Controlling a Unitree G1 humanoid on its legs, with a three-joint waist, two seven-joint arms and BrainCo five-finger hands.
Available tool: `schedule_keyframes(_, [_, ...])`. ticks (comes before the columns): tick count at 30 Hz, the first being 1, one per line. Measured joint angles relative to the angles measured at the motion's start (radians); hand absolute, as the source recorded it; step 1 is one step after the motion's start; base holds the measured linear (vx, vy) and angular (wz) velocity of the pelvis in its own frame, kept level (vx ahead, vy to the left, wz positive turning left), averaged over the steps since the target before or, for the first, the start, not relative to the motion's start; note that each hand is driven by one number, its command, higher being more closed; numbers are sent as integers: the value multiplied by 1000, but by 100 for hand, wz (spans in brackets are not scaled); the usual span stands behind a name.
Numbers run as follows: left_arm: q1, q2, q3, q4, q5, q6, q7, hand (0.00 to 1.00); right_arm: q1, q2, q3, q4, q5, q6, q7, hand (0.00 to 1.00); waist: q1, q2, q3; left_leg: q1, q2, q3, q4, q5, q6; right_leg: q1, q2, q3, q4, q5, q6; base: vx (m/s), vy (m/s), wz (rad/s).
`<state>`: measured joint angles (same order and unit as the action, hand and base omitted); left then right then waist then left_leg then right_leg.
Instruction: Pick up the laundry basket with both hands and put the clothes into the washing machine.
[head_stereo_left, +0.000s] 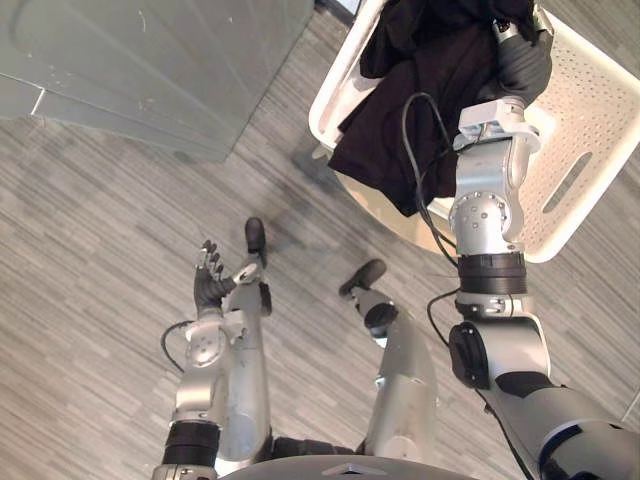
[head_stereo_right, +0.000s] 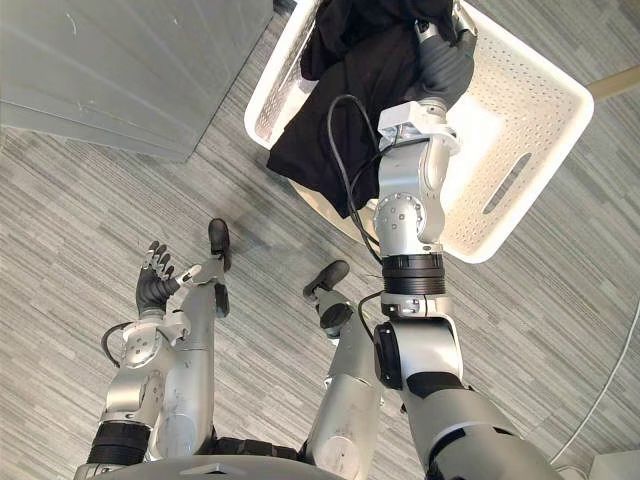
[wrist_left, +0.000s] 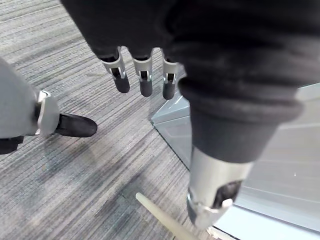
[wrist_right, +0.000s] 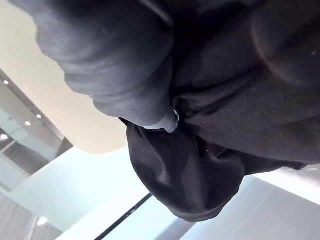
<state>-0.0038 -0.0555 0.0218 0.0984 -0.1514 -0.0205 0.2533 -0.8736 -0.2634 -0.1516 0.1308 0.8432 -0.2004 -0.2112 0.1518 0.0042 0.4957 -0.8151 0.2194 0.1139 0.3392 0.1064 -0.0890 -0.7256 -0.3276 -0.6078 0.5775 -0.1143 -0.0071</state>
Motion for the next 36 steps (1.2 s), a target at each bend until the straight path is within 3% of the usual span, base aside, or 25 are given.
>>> schedule_keyframes(8, [16,19,-47,67,2,1,-11,0,0,100,-48,-47,116,-112,-19,100,-12,1,-5,108,-17,18,-2,-18,7,82,-19,19,27,-26,9,58,-75,3])
schedule_keyframes(14, [36,32,-93,82,6,3,-41,0,1,144,-47,-119,143,-150,-20,100,-20,3,-12,192,-24,22,-1,-28,3,165,-27,23,34,-37,20,50,-86,3])
schedule_keyframes(19, [71,47,-120,100,20,9,-64,0,25,176,-22,-168,144,-168,-19,100,-28,5,-61,277,-36,26,8,-54,3,250,-40,26,35,-55,37,34,-84,4])
schedule_keyframes(27, [154,79,-182,140,52,18,-98,0,134,168,3,-217,132,-165,-16,100,-44,10,-190,408,-50,39,-40,-74,4,371,-36,27,-13,-63,62,31,-55,1])
schedule_keyframes(36, [152,91,-202,195,98,24,-136,0,135,2,-20,-91,94,-99,-6,100,-72,19,-297,560,-56,77,-160,-60,5,521,38,41,-241,47,95,58,33,-15])
